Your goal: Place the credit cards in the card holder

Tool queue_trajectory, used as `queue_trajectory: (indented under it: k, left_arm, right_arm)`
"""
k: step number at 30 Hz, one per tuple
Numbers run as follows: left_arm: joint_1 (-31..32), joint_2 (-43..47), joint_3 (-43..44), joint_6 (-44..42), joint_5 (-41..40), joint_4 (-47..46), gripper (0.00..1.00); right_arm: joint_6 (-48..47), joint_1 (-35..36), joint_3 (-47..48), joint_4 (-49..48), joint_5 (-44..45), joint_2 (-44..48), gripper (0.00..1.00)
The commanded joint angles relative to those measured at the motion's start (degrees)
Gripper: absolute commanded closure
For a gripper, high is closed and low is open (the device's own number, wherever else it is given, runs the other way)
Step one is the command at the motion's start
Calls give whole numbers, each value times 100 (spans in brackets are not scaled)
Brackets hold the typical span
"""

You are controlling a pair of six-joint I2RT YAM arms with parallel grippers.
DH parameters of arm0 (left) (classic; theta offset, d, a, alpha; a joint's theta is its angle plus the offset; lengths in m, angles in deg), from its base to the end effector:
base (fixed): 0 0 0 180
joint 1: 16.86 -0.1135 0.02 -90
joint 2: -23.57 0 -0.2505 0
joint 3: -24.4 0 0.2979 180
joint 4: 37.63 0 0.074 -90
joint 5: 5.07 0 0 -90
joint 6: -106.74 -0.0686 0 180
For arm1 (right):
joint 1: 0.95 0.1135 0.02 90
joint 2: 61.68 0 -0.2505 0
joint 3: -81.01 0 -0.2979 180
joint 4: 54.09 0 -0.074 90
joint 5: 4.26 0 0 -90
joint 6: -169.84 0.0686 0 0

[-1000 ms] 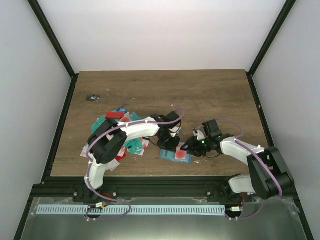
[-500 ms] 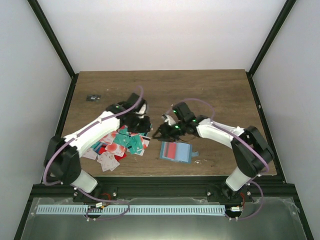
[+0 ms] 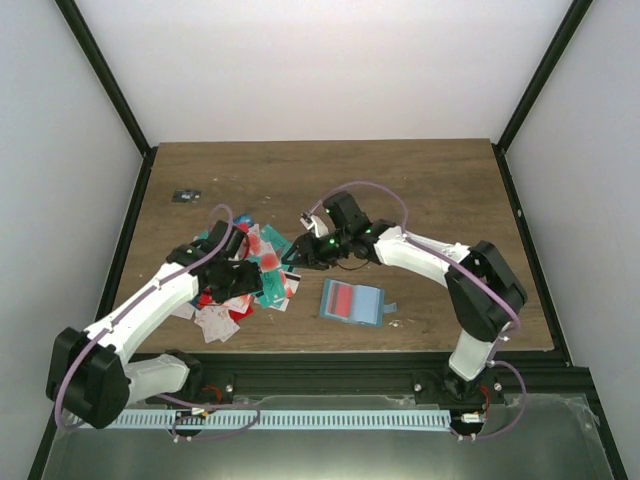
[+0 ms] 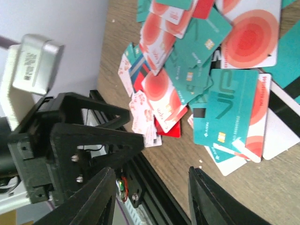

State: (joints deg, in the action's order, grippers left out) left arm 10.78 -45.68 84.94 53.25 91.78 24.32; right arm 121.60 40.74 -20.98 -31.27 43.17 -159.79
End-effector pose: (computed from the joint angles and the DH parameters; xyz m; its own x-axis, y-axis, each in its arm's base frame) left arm 0.2379 -0.1338 0.1685 -0.9667 -0.1606 -0.1992 -0.0990 0.9527 -0.2875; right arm 0.2875 0.3182 0.1743 -0.9519 -0.1910 -0.2394 -0.3026 0.4661 0.8314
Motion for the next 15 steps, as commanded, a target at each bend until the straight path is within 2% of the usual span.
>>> queue_trajectory:
  k: [1,4,8,11,15]
  left_arm:
    - [-323,393,-376,443,-278,52,27]
    - [-611,568,-526,771,-542,247,26]
    - [-1095,922,-747,1170,-990,599,13]
    - [-1539,1337,-1055,1433,-1036,559,1]
    - [-1922,1560,-1456,1663,-956,285,0]
  right_arm:
    - [71,6,243,-62,184,-318,56]
    - [107,84,400,-102,204,-570,56]
    - [211,259,455,-179,223,-819,56]
    - [345,321,226,-400,169,-818,56]
    - [356,322,-78,-530,148,-711,56]
